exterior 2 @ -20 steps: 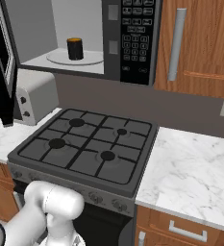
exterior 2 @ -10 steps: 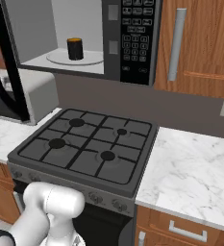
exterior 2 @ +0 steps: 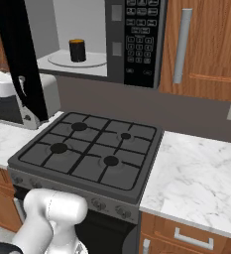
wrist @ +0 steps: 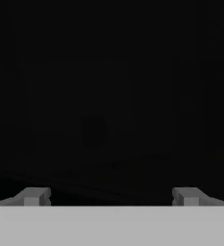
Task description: Place the microwavable item in the microwave. Then, close the microwave door and press the start button.
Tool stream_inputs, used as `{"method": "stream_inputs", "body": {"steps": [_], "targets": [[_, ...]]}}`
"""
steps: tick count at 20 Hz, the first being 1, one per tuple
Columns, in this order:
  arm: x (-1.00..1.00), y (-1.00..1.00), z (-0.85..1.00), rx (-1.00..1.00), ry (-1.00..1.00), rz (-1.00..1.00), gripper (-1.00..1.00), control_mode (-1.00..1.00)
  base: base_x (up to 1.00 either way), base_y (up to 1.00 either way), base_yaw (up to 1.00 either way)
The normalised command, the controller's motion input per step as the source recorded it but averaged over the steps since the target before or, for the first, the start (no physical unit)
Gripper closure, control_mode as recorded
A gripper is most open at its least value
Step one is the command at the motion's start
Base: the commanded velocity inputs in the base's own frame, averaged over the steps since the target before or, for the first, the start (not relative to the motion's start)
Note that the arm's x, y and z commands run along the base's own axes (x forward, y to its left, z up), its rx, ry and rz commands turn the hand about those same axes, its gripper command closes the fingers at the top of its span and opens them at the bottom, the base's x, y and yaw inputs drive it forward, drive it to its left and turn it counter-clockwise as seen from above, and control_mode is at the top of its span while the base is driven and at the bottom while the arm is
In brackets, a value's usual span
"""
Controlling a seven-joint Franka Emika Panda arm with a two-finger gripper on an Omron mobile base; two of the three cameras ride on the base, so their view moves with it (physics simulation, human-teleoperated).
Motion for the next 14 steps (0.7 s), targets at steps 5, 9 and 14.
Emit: {"method": "stream_inputs", "body": {"steps": [5,9,14], "targets": [[0.42,-0.10,0.00,0.06,0.00,0.12,-1.00,-1.00,0.00,0.00,0.00],[0.48,-0.05,0.09,0.04,0.00,0.04,-1.00,-1.00,0.00,0.00,0.00],[0.54,-0.05,0.13,0.01,0.00,0.01,-1.00,-1.00,0.00,0.00,0.00]]}}
